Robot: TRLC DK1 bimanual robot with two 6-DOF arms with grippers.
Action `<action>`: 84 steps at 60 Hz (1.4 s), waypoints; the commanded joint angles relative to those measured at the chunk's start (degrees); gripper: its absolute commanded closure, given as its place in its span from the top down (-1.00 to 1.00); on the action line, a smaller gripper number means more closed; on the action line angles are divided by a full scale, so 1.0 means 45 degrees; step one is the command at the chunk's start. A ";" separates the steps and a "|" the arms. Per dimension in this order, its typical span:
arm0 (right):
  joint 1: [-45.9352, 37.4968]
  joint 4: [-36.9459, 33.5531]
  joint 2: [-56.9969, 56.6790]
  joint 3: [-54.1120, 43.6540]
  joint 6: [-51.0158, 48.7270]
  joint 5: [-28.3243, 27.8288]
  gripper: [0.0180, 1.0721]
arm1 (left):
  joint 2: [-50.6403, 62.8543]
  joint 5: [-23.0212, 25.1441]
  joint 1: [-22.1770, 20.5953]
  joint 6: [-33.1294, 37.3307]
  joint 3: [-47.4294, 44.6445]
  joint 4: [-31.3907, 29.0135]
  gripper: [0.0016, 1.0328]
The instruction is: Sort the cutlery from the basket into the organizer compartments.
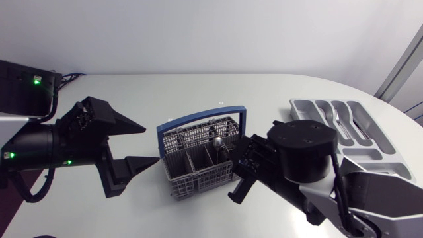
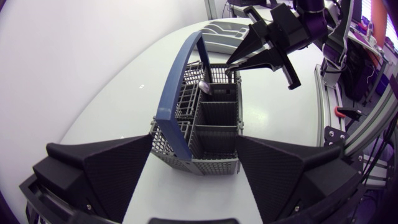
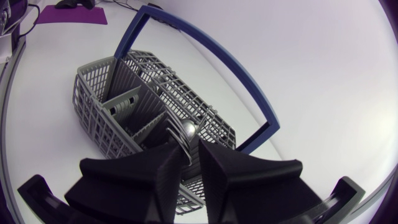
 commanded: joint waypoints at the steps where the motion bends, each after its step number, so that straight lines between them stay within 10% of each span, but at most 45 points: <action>1: -0.0061 0.0145 0.0221 0.0392 -0.0217 -0.0133 -0.59 | 0.0030 -0.0044 -0.0094 -0.0228 -0.0037 -0.0028 0.78; 41: -0.0256 0.0184 0.0592 0.0685 -0.0217 -0.0524 -0.89 | 0.0109 -0.0044 -0.0133 -0.0228 -0.0115 -0.0008 0.78; 84: -0.1624 -0.5148 -0.5990 0.1544 -0.0100 -0.1598 -0.89 | 0.0128 -0.0200 -0.0601 -0.0364 0.0002 -0.0028 0.79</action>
